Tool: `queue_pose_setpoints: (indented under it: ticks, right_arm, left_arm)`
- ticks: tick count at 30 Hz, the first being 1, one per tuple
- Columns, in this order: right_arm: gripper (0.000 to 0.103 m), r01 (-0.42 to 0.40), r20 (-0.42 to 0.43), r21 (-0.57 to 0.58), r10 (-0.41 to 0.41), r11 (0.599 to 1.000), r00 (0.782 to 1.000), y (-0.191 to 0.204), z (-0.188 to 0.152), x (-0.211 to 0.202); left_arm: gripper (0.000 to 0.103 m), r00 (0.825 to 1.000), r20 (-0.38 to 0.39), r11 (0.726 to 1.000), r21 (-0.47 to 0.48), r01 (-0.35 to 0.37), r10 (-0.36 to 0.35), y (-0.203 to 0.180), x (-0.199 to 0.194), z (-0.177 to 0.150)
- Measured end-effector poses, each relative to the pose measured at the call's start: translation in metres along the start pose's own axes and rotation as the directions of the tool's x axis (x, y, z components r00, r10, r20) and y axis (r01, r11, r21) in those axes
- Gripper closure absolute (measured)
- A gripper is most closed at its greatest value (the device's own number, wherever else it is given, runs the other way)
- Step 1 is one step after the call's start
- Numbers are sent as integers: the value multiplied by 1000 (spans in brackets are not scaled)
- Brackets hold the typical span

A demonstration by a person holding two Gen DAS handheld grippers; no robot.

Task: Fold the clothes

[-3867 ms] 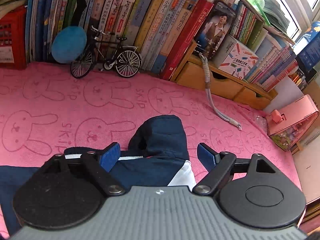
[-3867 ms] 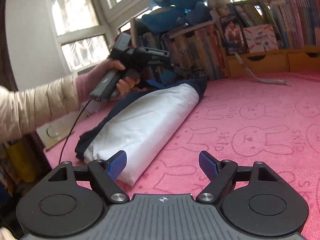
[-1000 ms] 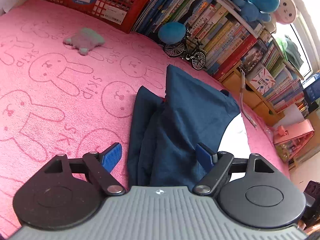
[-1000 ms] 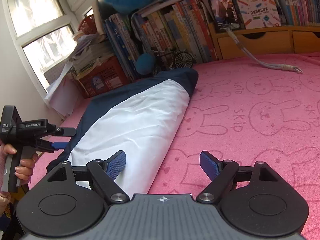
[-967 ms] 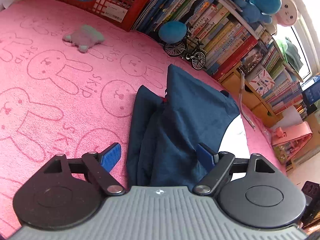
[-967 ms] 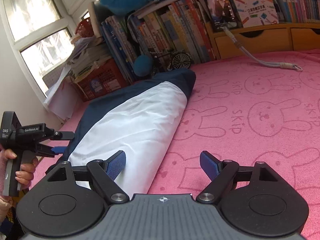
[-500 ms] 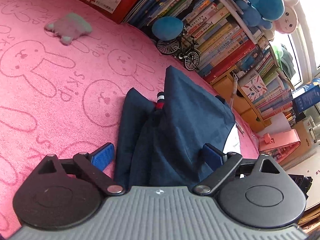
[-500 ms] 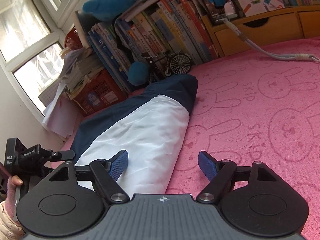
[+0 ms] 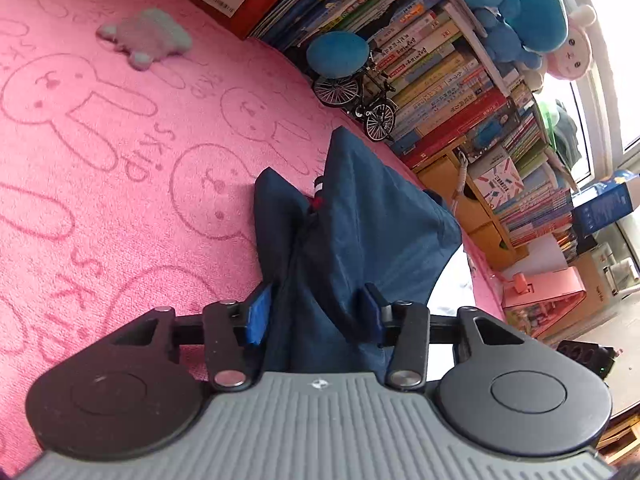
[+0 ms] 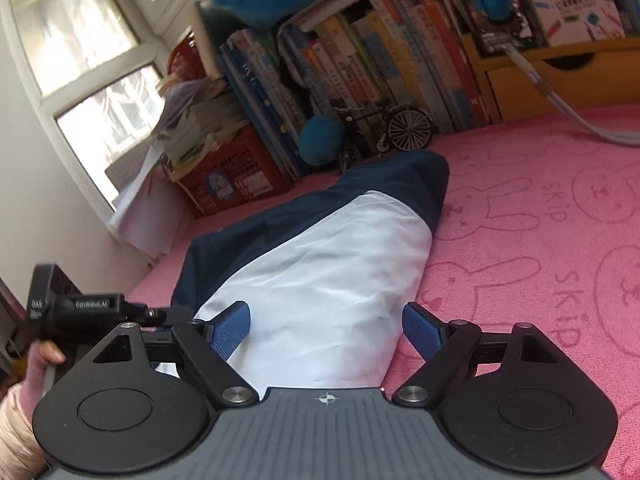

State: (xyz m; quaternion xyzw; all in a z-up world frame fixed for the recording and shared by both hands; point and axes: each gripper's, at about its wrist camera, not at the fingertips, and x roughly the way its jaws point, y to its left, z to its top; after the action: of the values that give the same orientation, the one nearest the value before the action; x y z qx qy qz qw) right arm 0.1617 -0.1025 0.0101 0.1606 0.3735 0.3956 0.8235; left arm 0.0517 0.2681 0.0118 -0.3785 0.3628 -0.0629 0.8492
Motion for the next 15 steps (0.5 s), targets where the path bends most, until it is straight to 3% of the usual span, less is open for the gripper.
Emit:
queue_pose_setpoints:
  ticks: [4,7,11,12,13,15]
  right_arm:
    - [19,-71,7,120,71,990,997,-26,9,3]
    - [21,-108,-10,120,110,987,994,-27,9,16]
    - [31,-142,-11,178,146,974,989,-23,8,26]
    - [39,-142,-3,196,145,970,989,-25,9,24]
    - [47,-155,13,233,157,960,988,-30,11,22]
    - [52,-212,58,329,204,920,977,-46,13,13]
  left_arm:
    - [61,1000,3,1000,10,15,-15,2,-2,-1]
    - [64,999,-6,999,5,35,-35,2,-1,-1]
    - [71,997,-45,998,-16,66,-67,1,3,1]
    - [71,996,-49,997,-19,72,-73,-1,3,1]
    - [71,995,-54,997,-21,78,-79,-3,4,2]
    - [73,993,-69,996,-18,93,-94,-9,8,5]
